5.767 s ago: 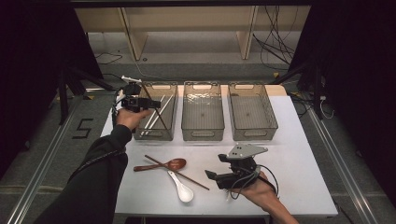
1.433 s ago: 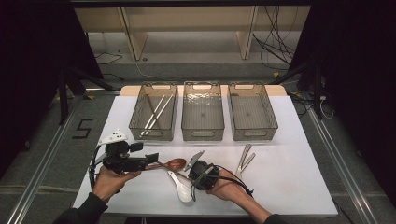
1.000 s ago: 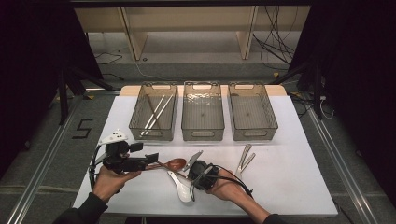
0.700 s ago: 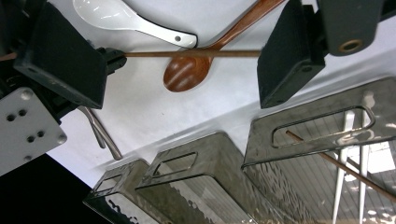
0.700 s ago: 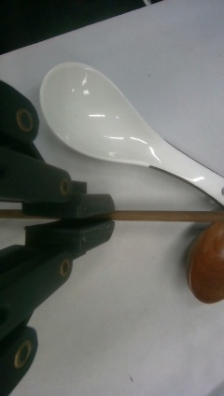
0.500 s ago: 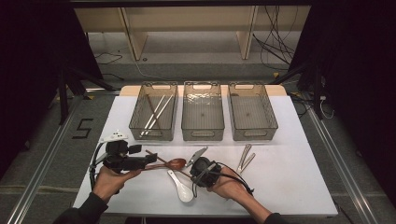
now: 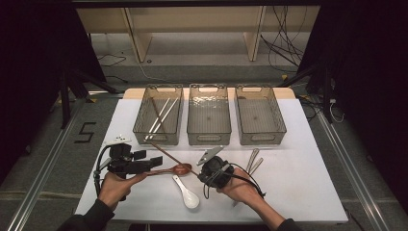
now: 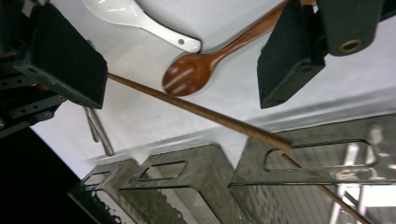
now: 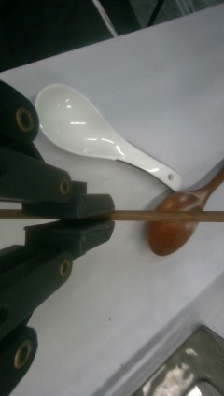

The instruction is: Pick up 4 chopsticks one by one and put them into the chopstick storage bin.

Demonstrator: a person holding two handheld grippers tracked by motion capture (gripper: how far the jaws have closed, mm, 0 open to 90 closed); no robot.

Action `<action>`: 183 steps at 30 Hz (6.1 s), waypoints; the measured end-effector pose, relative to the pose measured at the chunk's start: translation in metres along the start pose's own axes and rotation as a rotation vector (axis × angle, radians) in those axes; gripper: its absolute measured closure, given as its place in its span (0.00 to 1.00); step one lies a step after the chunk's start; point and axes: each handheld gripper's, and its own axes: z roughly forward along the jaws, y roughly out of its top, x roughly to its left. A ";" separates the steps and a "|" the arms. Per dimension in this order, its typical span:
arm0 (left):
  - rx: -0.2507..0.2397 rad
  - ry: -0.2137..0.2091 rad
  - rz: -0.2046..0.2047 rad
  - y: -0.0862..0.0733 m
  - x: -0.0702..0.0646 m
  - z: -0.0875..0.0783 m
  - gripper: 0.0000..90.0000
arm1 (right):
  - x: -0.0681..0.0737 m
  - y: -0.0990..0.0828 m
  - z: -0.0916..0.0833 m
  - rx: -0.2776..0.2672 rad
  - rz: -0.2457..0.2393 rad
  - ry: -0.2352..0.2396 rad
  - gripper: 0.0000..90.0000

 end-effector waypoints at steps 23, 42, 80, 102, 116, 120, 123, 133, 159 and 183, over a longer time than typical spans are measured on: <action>-0.043 -0.183 -0.157 0.003 -0.018 0.032 0.33 | 0.008 0.008 -0.023 -0.129 0.000 0.006 0.97; -0.056 -0.221 -0.173 0.002 -0.020 0.042 0.61 | 0.011 0.010 -0.025 -0.165 -0.001 0.022 0.97; -0.090 -0.284 -0.173 0.034 0.003 0.018 0.93 | -0.005 -0.007 -0.039 -0.199 0.104 0.034 0.52; -0.145 -0.205 -0.176 0.089 0.035 -0.004 0.93 | -0.017 -0.042 -0.070 -0.222 0.174 -0.031 0.38; -0.150 -0.110 -0.179 0.122 0.059 -0.002 0.93 | -0.018 -0.046 -0.076 -0.239 0.185 -0.039 0.36; -0.153 -0.096 -0.190 0.130 0.064 0.002 0.93 | -0.017 -0.047 -0.076 -0.241 0.180 -0.037 0.35; -0.158 -0.081 -0.194 0.135 0.067 0.005 0.93 | -0.016 -0.047 -0.076 -0.242 0.178 -0.036 0.35; -0.135 -0.023 -0.211 0.148 0.080 0.021 0.93 | -0.016 -0.048 -0.078 -0.247 0.179 -0.036 0.35; -0.030 0.068 -0.212 0.153 0.086 0.057 0.92 | -0.013 -0.050 -0.081 -0.269 0.167 -0.035 0.33; 0.072 0.107 -0.167 0.149 0.078 0.077 0.84 | -0.013 -0.050 -0.081 -0.266 0.159 -0.031 0.34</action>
